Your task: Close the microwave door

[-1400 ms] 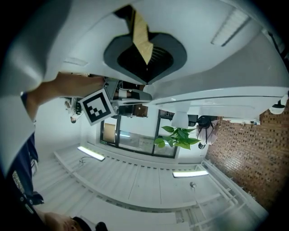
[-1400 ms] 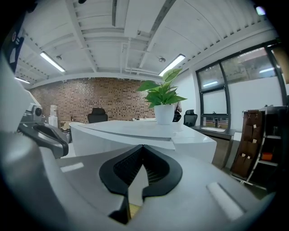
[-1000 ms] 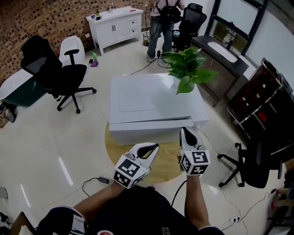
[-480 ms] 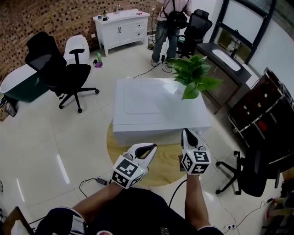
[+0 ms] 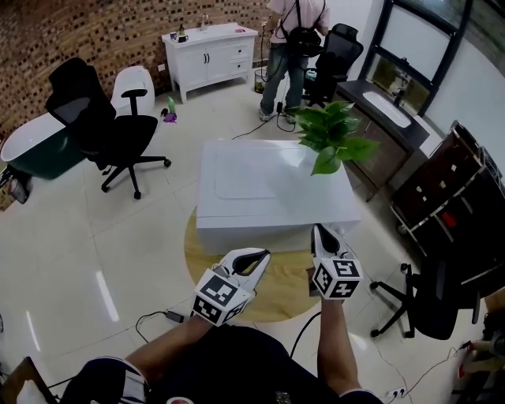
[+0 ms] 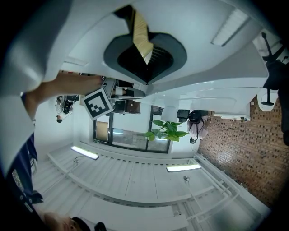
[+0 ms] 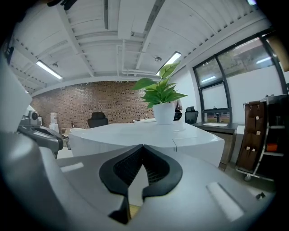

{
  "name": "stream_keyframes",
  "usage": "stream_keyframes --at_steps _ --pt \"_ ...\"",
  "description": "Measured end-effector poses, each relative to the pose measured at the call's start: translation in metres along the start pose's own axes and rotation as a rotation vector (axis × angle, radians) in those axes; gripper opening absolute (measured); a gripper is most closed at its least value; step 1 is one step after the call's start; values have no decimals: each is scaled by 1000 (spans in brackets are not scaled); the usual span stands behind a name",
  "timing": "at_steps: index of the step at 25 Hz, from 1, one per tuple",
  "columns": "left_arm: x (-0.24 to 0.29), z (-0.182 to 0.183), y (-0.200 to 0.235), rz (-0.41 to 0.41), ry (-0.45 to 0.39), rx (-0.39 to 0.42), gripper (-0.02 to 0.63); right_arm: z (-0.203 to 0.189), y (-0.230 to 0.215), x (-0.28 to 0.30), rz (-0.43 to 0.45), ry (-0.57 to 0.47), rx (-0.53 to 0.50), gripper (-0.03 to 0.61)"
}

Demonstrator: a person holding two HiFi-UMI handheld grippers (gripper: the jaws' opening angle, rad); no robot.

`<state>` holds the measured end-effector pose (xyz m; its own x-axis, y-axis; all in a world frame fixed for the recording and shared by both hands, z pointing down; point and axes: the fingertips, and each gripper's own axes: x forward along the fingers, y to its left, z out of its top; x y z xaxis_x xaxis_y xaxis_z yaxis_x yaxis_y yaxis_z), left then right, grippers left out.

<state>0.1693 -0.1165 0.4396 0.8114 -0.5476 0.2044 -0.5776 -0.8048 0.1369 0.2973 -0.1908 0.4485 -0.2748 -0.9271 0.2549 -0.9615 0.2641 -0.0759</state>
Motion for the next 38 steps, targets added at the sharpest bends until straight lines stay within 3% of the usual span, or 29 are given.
stream_keyframes --at_steps 14,29,38 --pt "2 34 -8 -85 -43 80 12 49 44 -49 65 -155 -39 2" --pt "14 48 -25 -202 -51 83 12 44 56 -74 44 -141 -43 0" --pt "17 45 -26 -218 -37 75 12 46 59 -75 39 -145 -55 0"
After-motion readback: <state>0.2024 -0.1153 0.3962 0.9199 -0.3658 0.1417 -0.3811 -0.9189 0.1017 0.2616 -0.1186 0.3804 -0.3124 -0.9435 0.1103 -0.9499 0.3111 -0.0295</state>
